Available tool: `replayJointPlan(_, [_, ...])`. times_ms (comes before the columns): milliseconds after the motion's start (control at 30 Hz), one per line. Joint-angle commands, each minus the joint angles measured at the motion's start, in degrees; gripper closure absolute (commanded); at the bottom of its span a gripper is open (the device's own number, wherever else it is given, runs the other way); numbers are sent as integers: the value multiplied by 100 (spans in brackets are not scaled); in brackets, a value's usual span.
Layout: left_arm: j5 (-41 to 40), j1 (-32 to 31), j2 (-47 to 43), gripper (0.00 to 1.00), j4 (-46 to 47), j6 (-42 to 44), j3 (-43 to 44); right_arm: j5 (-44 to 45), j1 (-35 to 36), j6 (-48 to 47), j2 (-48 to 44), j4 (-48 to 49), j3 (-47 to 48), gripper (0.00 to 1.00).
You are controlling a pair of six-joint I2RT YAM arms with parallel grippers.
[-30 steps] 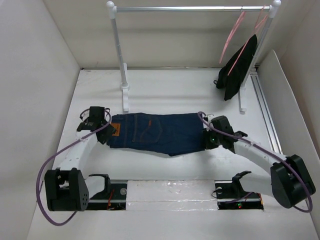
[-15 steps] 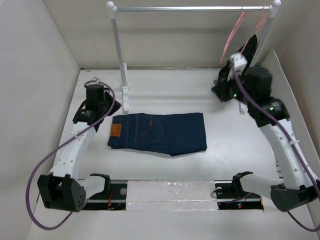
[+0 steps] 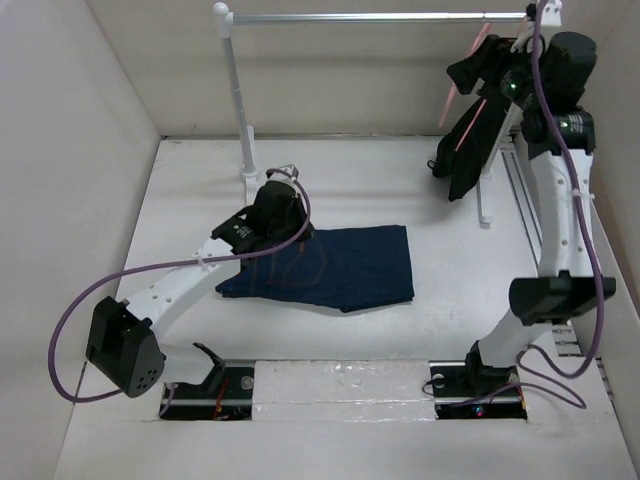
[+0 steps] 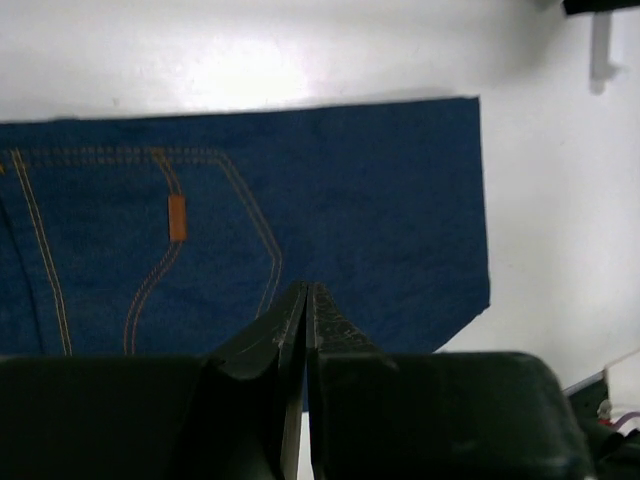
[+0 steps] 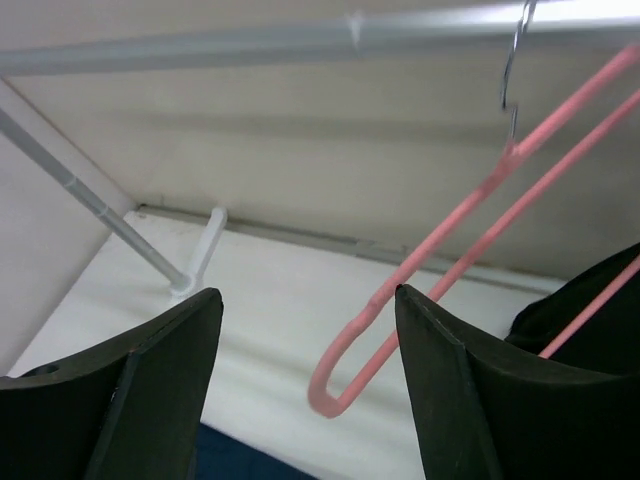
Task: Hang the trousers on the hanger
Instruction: Pick up the hanger from the clothesline.
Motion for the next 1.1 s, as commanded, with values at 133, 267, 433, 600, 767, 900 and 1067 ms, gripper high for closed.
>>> replayJointPlan(133, [-191,-205,-414,99,121,-8,-485,-584,-195,1022,330,1002,-293,24])
replayJointPlan(267, [-156,-205,-432,97,112,-25,-643,-779,-134,1277,505,1252,-549,25])
replayJointPlan(433, [-235,-205,-449,96,60,-25,-661,-700,-20,1471,401,1707,-1076,33])
replayJointPlan(600, [-252,-205,-441,95,42,-78,-643,-813,-19,1830,339,2200,-1673,42])
replayJointPlan(767, [-244,-205,-441,94,24,-122,-643,-822,-19,1849,321,2315,-1665,57])
replayJointPlan(900, [-244,-205,-432,94,24,-183,-678,-893,-19,1840,286,2341,-1595,64])
replayJointPlan(1067, [-182,-205,-458,88,33,-131,-582,-963,-19,1744,111,2377,-1490,67])
